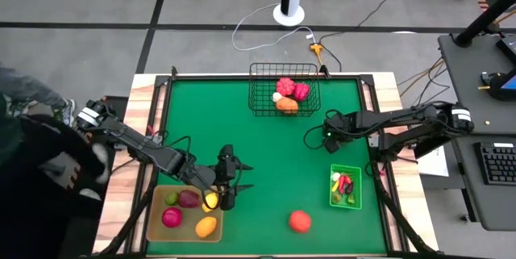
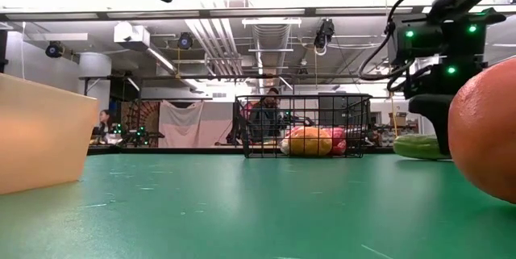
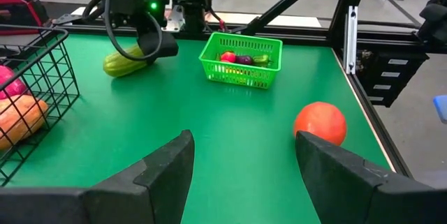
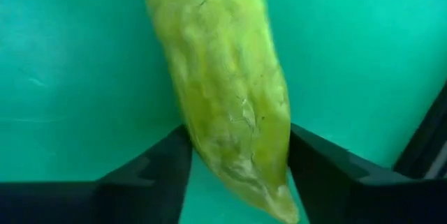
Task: Sort produce into baskets
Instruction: Put the green bitter gourd into the black basket
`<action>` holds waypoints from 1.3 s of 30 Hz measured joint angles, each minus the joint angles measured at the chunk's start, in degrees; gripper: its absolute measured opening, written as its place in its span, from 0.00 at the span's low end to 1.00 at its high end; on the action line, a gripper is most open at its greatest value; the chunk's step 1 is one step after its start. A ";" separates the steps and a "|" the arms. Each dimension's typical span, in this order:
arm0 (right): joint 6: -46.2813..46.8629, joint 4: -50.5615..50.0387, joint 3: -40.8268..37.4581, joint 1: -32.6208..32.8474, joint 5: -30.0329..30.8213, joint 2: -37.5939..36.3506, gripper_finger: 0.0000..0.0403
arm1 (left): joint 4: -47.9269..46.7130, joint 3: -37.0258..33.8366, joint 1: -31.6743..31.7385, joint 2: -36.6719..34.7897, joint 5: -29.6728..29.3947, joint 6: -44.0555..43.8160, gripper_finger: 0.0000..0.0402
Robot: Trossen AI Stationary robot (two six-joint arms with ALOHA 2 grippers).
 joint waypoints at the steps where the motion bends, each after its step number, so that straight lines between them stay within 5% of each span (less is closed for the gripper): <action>1: -0.27 0.52 0.00 0.00 -0.11 0.00 0.51 | 0.00 0.00 0.00 0.00 0.00 0.00 0.58; 7: -1.25 0.81 0.00 0.00 -0.16 0.00 0.38 | 0.01 0.00 0.00 0.12 -0.02 0.01 0.58; 22: -5.39 2.00 6.24 7.12 -5.80 -7.37 0.38 | 8.42 -0.04 1.69 6.39 -0.06 6.09 0.58; 39: -23.47 39.83 7.93 26.06 -0.18 -2.41 0.40 | 19.92 -0.04 6.02 10.68 -3.95 11.25 0.64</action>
